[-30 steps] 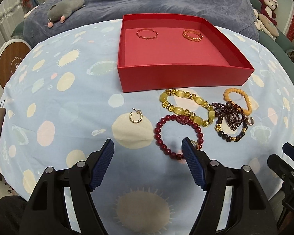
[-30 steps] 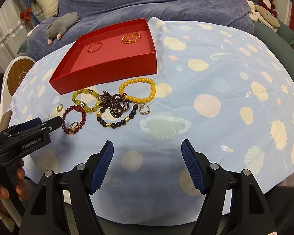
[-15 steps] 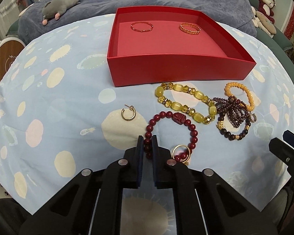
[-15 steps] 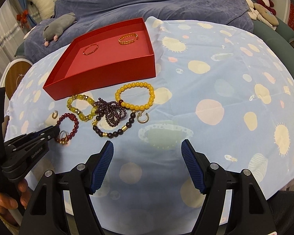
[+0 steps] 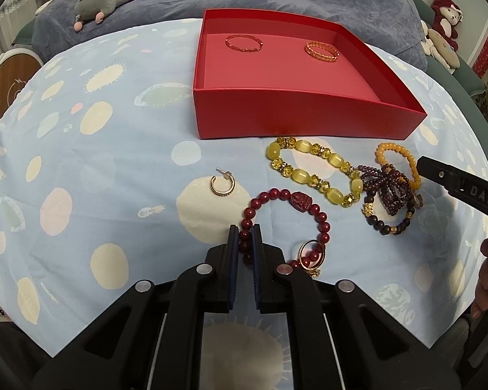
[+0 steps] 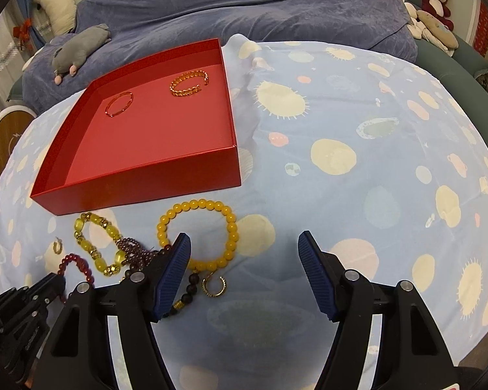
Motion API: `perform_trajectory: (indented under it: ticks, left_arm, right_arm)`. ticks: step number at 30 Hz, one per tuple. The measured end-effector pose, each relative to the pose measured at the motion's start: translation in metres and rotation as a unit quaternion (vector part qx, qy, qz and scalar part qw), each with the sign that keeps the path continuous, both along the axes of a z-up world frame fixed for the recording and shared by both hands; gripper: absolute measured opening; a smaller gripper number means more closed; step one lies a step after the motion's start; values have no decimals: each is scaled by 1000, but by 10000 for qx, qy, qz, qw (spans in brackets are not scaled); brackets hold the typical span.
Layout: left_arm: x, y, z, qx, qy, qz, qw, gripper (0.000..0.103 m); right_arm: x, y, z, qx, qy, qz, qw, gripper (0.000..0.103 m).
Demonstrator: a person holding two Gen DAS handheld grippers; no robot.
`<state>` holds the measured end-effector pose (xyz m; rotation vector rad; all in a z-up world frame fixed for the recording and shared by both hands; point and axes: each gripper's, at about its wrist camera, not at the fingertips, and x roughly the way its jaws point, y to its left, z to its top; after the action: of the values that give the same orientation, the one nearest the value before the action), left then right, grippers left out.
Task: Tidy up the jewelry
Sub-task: 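Grasp the dark red bracelet with the left tool while the right grasps the orange bracelet, then carry both bead bracelets into the red box and open both tools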
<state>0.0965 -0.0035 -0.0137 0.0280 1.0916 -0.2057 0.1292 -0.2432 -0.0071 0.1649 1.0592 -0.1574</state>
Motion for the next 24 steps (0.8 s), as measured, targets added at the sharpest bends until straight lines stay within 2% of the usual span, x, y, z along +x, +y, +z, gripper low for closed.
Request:
perform_trajectory:
  ticks: [6,7,8,9,11,16,24]
  left_arm:
    - [2,0,0,5,7,-18,10000,8]
    - [2,0,0,-3,18,-18,10000,8]
    - [3,1,0,-17,36,-12,10000,8]
    - [4,1,1,-32,60,-2,10000,8]
    - [5,2,2,-56,99,29,9999,8]
    - [5,0,11,-89,43,43,9999,8]
    - [-4,-9,46,-182,-214,-85,9996,8]
  right_arm:
    - [13,6,-14,-27,140,118,9998,44]
    - [13,9,-14,-118,101,156,9998,44]
    - [13,11,-14,-141,82,222,9996,36]
    - [13,13,-14,-132,60,291,9995,22]
    - [14,16,-12,-125,90,400,9991,7]
    - [5,17,0,39,-22,399,9992,7]
    - [-22,17,35,400,-389,329,9979,7]
